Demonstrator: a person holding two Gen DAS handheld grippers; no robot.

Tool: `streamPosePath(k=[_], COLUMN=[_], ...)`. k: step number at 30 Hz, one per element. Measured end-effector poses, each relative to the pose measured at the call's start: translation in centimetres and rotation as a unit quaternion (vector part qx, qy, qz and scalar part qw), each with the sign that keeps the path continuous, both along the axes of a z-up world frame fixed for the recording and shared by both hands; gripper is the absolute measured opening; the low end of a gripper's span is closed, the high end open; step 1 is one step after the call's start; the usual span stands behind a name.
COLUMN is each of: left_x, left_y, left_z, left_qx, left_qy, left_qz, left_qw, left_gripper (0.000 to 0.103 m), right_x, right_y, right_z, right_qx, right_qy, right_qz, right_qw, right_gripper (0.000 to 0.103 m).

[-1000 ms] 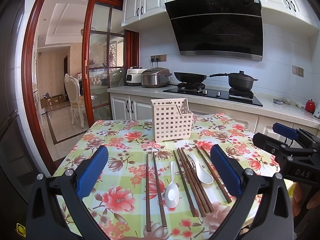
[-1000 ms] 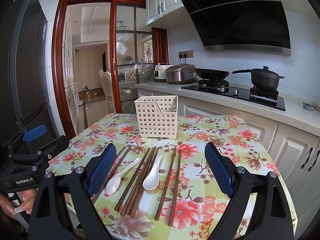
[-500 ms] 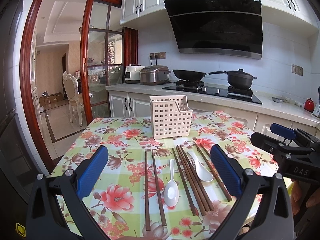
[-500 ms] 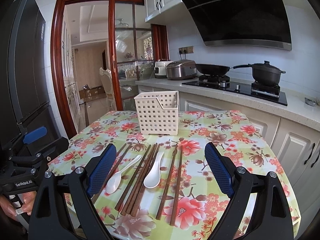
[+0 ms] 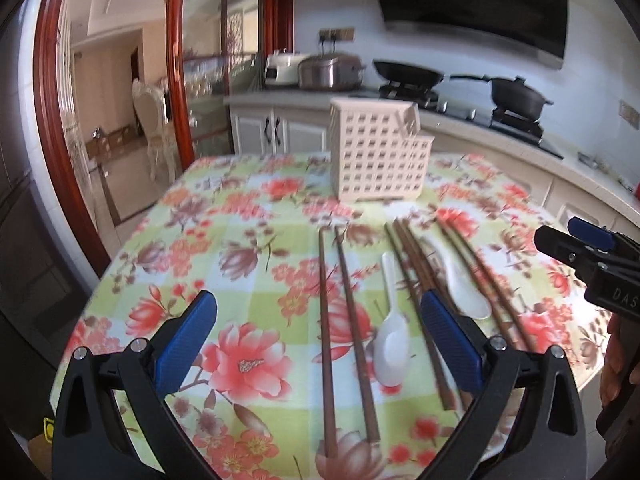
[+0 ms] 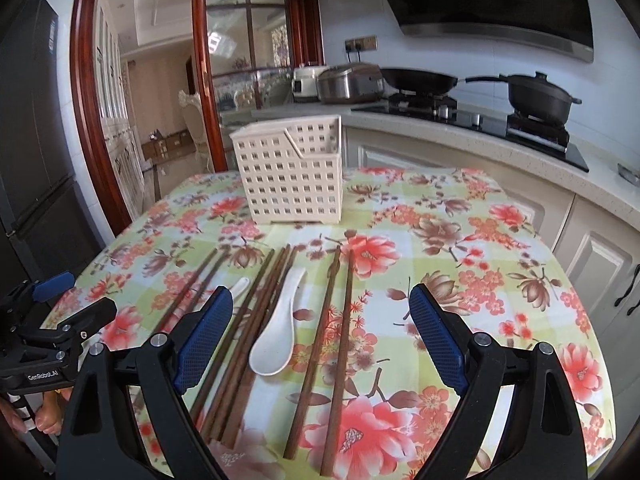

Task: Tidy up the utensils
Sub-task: 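Lower right tool onto a white spoon and close while left tool approaches another spoon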

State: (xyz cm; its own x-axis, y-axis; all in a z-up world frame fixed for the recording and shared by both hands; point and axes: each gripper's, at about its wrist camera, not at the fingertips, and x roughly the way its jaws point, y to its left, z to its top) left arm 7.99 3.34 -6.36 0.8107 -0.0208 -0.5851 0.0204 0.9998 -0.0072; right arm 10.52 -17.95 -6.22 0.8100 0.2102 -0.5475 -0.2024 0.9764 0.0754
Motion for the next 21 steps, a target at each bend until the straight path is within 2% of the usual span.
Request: streamPosePath(k=[4, 11, 16, 21], left_x=[2.1, 4.7, 5.6, 6.8], left_y=[-0.1, -0.1, 0.6, 0.6], left_z=[-1.2, -2.5, -3.5, -3.9], left_qx=[0.003, 0.014, 0.012, 0.011], left_qy=[0.029, 0.067, 0.090, 0.113], left_qz=[-0.007, -0.013, -0.016, -0.023], left_qw=[0.9995, 0.9976, 0.9958, 0.9933], left_gripper=[0.098, 0.098, 0.098, 0.098], right_x=[2.9, 7.6, 9.9, 11.0], right_y=[0.6, 3.2, 4.3, 5.2], right_z=[-1.5, -3.5, -4.7, -5.3], right_qx=[-0.004, -0.025, -0.037, -0.050], right_qy=[0.038, 0.103, 0.137, 0.150], right_qz=[0.007, 0.024, 0.026, 0.024], right_qw=[0.999, 0.994, 0.990, 0.987], right_gripper=[0.082, 0.049, 0.041, 0.038])
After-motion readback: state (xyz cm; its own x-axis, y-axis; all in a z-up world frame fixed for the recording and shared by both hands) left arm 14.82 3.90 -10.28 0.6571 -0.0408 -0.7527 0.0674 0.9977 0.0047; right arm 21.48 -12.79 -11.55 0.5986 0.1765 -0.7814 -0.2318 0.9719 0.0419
